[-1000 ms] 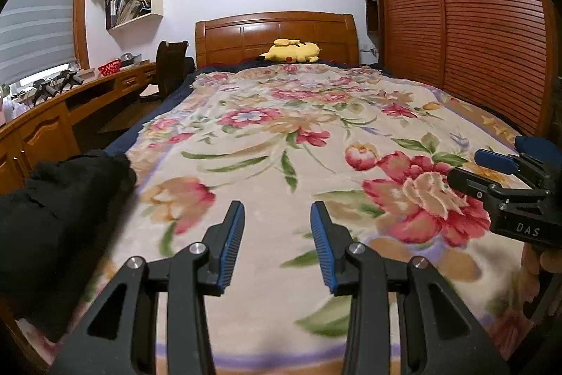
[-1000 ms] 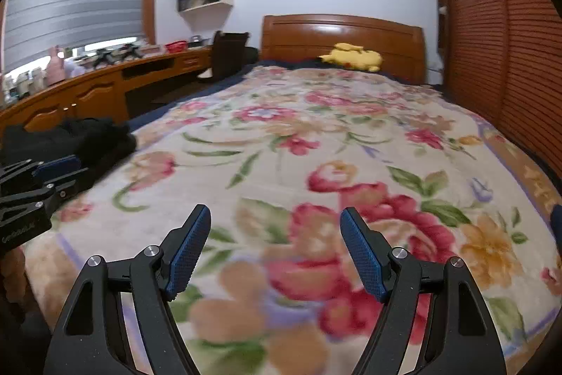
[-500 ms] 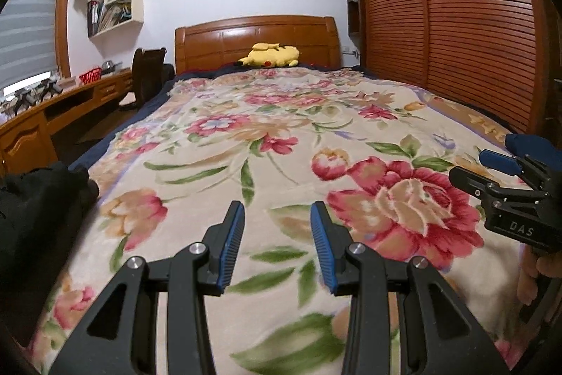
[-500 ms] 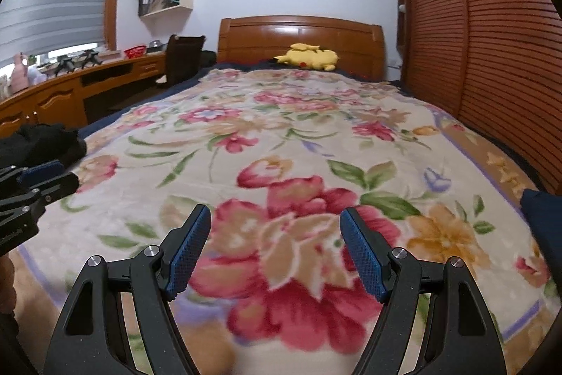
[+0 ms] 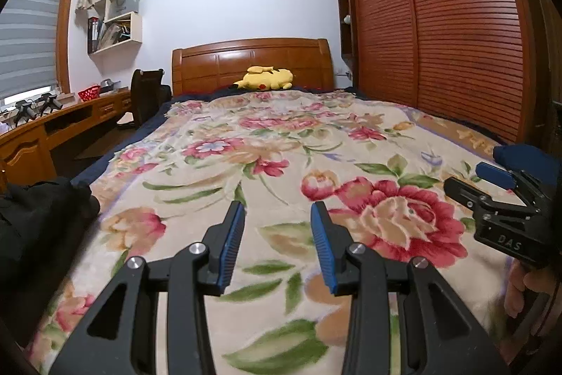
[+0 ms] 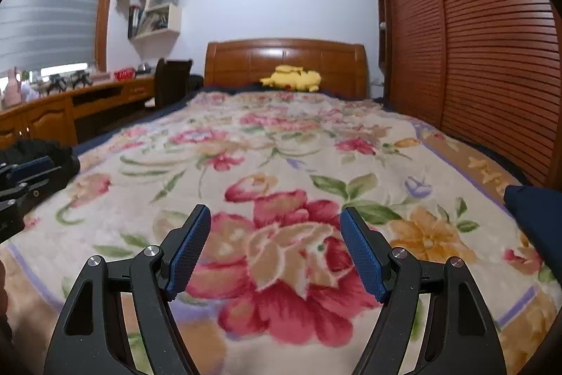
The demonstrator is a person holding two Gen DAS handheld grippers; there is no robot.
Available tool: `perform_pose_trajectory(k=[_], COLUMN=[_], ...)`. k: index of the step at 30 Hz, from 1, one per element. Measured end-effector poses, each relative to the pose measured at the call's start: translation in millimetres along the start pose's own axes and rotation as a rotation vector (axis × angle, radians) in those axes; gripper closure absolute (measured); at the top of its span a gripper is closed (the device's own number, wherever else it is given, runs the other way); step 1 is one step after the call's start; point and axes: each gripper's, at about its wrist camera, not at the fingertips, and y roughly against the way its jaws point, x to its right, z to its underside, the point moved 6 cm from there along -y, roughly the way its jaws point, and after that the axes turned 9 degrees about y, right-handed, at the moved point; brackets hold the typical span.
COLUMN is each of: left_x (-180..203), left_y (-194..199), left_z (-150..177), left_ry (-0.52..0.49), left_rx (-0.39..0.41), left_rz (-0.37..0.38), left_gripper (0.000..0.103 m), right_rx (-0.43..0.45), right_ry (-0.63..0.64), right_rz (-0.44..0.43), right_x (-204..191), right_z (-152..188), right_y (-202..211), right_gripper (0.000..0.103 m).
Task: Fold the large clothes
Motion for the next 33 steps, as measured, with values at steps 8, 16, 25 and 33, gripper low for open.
perform_pose_trajectory(k=[8,16,25,33], left_x=[-9,-11,-12,-14], left_y=[-2,-4,-5,-6], left_z=[-2,-2,-2,-1], left_ry=[0.029,0.03,0.031,0.03], left_rx=[0.0,-0.003,-0.003,-0.003], left_rz=[-0.014,-0.018,-0.018,-0.018], left_gripper=[0.065,0.065,0.065,0.065], right_rx=[0.035,0.036,0.035,0.036], right_ry=[-0.018,-0.019,-0.017,-0.014], right_rz=[0.005,0.006,0.005,0.005], right_x=[5,6,5,5], right_z=[-5,-5,-5,-5], right_y=[8,7,7,7], right_gripper=[0.025,0.025,0.025,0.025])
